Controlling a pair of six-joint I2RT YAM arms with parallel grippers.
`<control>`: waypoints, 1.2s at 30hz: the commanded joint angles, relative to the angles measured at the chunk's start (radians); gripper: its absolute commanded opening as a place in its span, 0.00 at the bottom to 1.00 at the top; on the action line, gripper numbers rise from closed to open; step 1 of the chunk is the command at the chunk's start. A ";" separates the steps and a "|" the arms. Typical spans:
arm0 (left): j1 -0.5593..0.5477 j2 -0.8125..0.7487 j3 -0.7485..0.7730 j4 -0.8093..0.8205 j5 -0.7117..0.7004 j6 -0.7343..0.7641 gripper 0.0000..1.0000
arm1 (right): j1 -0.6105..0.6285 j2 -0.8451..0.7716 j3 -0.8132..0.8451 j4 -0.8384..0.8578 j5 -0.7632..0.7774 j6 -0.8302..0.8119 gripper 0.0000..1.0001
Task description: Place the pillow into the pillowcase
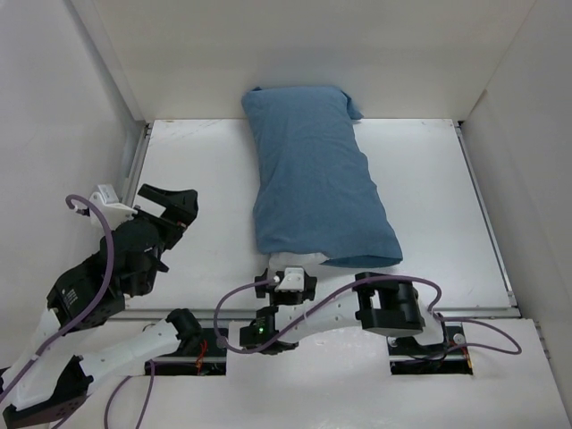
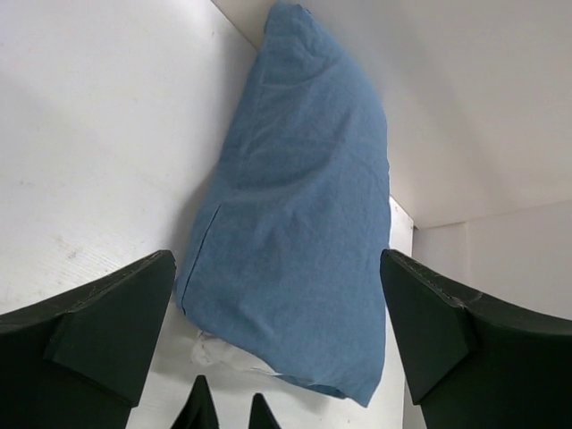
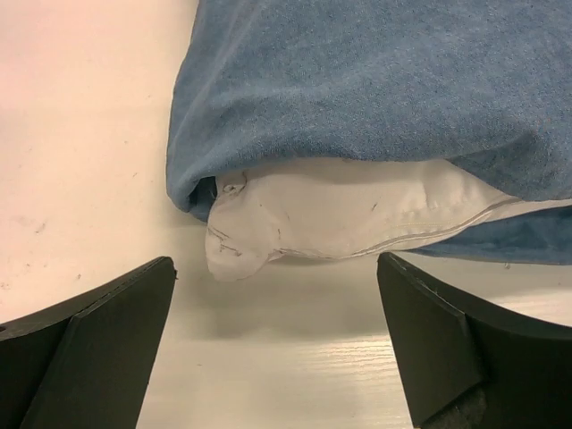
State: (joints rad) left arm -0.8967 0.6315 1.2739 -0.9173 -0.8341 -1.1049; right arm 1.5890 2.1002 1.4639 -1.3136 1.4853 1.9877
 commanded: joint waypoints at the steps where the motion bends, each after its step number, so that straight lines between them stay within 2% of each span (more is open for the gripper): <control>1: -0.004 0.000 -0.004 0.072 -0.033 0.054 0.99 | 0.003 -0.043 0.036 -0.070 0.265 0.428 1.00; 3: -0.004 0.022 -0.004 0.072 -0.023 0.054 0.99 | 0.017 -0.052 0.055 -0.070 0.265 0.404 1.00; 9: -0.004 0.031 -0.041 0.118 0.030 0.095 0.99 | 0.071 -0.062 0.144 -0.070 0.277 0.174 1.00; 12: -0.004 0.042 -0.041 0.127 0.056 0.105 0.99 | 0.080 -0.062 0.156 -0.070 0.277 -0.027 1.00; 13: -0.004 0.042 -0.041 0.127 0.056 0.118 0.99 | 0.080 -0.074 0.156 -0.070 0.277 -0.175 1.00; 14: -0.004 0.051 -0.041 0.138 0.075 0.128 0.99 | 0.080 -0.091 0.170 -0.070 0.210 -0.478 1.00; 16: -0.004 0.051 -0.041 0.153 0.084 0.145 0.99 | 0.080 -0.091 0.196 -0.070 0.160 -0.541 1.00; 18: -0.004 0.060 -0.050 0.178 0.084 0.158 0.99 | 0.080 -0.091 0.207 -0.070 0.127 -0.688 1.00; 19: -0.004 0.060 -0.050 0.187 0.093 0.174 0.99 | 0.080 -0.074 0.207 -0.070 0.100 -0.821 1.00; 21: -0.004 0.071 -0.050 0.202 0.093 0.186 0.99 | 0.080 -0.051 0.207 -0.070 0.054 -0.906 1.00; 24: -0.004 0.071 -0.050 0.212 0.093 0.206 0.99 | 0.080 -0.081 0.206 -0.070 0.064 -0.856 1.00; 28: -0.004 0.071 -0.059 0.212 0.093 0.195 0.99 | 0.080 -0.227 0.220 -0.070 0.073 -0.542 1.00; 29: -0.004 0.071 -0.059 0.212 0.093 0.195 0.99 | 0.080 -0.283 0.201 -0.070 0.084 -0.400 1.00; 30: -0.004 0.071 -0.059 0.212 0.093 0.195 0.99 | 0.080 -0.313 0.187 -0.070 0.084 -0.324 1.00; 32: -0.004 0.060 -0.068 0.221 0.093 0.195 0.99 | 0.034 -0.383 0.177 -0.061 0.029 -0.197 1.00; 34: -0.004 0.051 -0.068 0.231 0.104 0.195 0.99 | 0.011 -0.411 0.177 0.121 -0.034 -0.379 1.00; 36: -0.004 0.051 -0.068 0.242 0.115 0.195 0.99 | -0.007 -0.421 0.200 0.224 -0.123 -0.554 1.00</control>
State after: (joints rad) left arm -0.8967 0.6945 1.2121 -0.7280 -0.7303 -0.9249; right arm 1.6123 1.6817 1.6405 -1.2518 1.4471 1.5414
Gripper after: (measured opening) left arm 0.993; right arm 1.000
